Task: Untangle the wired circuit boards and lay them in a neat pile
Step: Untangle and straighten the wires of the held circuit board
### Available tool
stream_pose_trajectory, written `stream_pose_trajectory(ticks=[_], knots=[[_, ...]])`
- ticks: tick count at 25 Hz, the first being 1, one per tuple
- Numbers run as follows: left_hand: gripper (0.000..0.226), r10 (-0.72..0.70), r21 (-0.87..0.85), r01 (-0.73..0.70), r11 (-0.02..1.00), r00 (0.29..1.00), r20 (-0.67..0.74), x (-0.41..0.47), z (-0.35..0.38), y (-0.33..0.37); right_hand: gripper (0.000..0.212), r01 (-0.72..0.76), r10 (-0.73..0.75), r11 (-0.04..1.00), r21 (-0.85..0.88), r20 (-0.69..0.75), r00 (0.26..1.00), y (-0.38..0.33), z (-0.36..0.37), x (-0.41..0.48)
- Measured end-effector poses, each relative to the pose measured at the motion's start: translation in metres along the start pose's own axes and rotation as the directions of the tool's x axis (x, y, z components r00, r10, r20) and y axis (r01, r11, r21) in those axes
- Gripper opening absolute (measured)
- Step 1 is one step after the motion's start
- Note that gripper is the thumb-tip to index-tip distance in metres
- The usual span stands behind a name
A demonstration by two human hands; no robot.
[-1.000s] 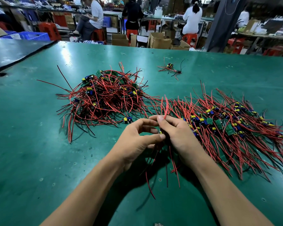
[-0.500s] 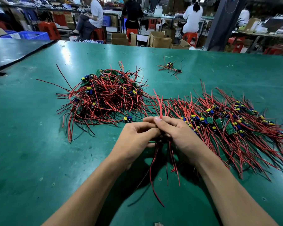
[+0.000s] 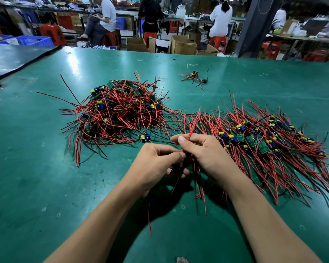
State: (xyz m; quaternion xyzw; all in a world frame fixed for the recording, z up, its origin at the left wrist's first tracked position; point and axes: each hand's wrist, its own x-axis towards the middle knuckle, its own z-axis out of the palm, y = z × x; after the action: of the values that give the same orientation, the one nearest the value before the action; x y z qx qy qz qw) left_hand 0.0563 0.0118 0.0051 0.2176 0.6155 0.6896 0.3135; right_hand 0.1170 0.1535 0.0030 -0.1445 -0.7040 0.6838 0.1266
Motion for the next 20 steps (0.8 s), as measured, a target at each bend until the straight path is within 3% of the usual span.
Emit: stream_pose_trajectory(ticks=[5, 9, 11, 12, 14, 16, 18, 20], knots=[[0.016, -0.061, -0.084, 0.066, 0.994, 0.997, 0.057, -0.001, 0.004, 0.003, 0.016, 0.145, -0.197, 0.966, -0.213, -0.25, 0.948, 0.003, -0.011, 0.009], [0.015, -0.101, -0.114, 0.114, 0.987, 0.988, 0.116, -0.002, 0.005, 0.004, 0.017, 0.221, -0.309, 0.944, -0.244, -0.423, 0.852, 0.006, -0.013, 0.013], [0.018, -0.116, -0.097, 0.129, 0.987, 0.985, 0.129, -0.003, 0.005, 0.005, 0.026, 0.219, -0.303, 0.948, -0.232, -0.438, 0.846, 0.009, -0.011, 0.014], [0.018, -0.127, -0.1, 0.139, 0.985, 0.985, 0.118, -0.003, 0.004, 0.005, 0.03, 0.203, -0.266, 0.961, -0.187, -0.428, 0.864, 0.009, -0.009, 0.014], [0.018, -0.141, -0.129, 0.15, 0.98, 0.987, 0.07, -0.002, 0.002, 0.006, 0.03, 0.133, -0.094, 0.987, 0.087, -0.355, 0.93, 0.007, -0.004, 0.012], [0.016, -0.137, -0.146, 0.141, 0.979, 0.99, 0.04, -0.001, 0.0, 0.006, 0.03, -0.007, 0.051, 0.959, 0.284, -0.145, 0.988, 0.002, -0.004, 0.008], [0.012, -0.126, -0.137, 0.131, 0.982, 0.991, 0.042, -0.001, 0.0, 0.006, 0.037, -0.14, 0.115, 0.945, 0.296, 0.103, 0.988, 0.001, -0.002, 0.003], [0.016, -0.119, -0.112, 0.125, 0.986, 0.991, 0.06, -0.001, -0.001, 0.006, 0.034, -0.157, 0.112, 0.954, 0.254, 0.18, 0.977, 0.002, 0.001, 0.001]])
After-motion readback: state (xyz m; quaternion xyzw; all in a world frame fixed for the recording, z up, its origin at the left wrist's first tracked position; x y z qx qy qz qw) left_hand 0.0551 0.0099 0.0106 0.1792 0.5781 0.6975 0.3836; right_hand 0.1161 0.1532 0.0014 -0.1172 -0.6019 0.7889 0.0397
